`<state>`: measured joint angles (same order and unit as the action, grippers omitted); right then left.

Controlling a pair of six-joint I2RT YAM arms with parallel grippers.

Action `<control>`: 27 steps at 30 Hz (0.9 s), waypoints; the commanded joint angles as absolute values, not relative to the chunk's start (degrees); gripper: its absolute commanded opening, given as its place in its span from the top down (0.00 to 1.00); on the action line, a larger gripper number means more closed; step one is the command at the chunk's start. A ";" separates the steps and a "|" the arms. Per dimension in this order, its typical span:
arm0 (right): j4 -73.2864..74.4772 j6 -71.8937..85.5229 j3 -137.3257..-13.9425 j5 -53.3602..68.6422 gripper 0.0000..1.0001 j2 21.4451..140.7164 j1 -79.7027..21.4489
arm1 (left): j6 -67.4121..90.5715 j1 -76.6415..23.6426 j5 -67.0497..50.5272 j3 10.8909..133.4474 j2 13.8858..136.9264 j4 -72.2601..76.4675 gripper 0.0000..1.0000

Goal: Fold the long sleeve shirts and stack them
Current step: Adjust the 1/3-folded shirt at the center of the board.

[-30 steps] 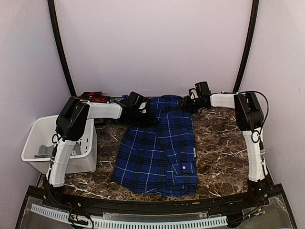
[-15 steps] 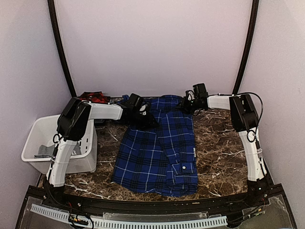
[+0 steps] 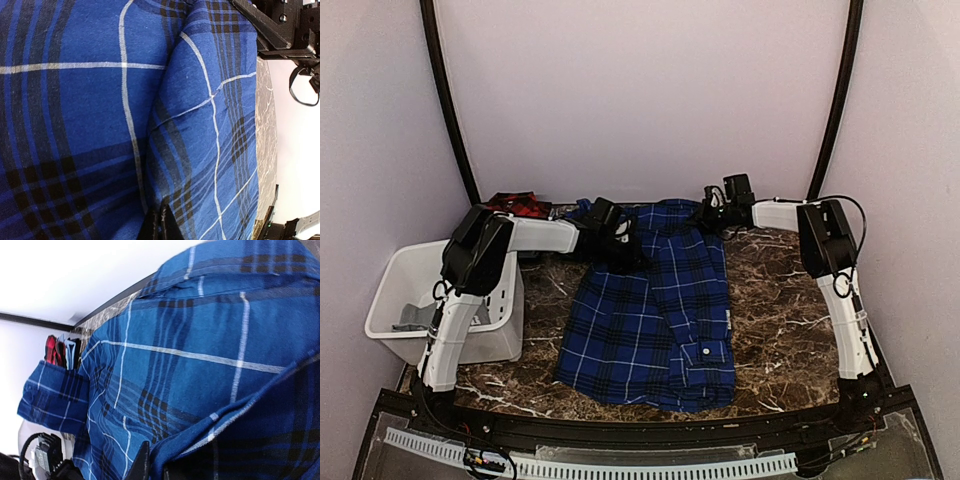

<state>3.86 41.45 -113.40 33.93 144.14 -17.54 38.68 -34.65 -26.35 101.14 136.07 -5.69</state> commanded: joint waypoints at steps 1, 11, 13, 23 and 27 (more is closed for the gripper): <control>1.04 40.40 -116.10 36.78 0.96 144.93 -17.31 | 38.43 -35.13 -27.05 101.28 134.27 -4.11 1.00; 0.29 37.55 -115.73 37.91 1.00 142.69 -17.31 | 38.48 -35.33 -24.56 96.16 129.15 -0.45 1.00; -0.88 37.34 -115.43 38.10 1.00 142.12 -17.30 | 38.61 -35.33 -24.30 94.89 128.17 -0.21 1.00; -1.64 36.32 -117.69 38.45 0.93 143.30 -17.35 | 39.28 -35.33 -23.15 90.55 125.49 2.89 1.00; 2.73 33.81 -120.30 36.34 0.59 143.37 -17.31 | 39.14 -35.25 -22.65 90.75 126.06 2.04 1.00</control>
<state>1.13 36.53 -116.29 37.74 144.16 -17.54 39.24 -35.05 -23.62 91.59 129.23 2.09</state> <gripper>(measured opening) 0.304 0.010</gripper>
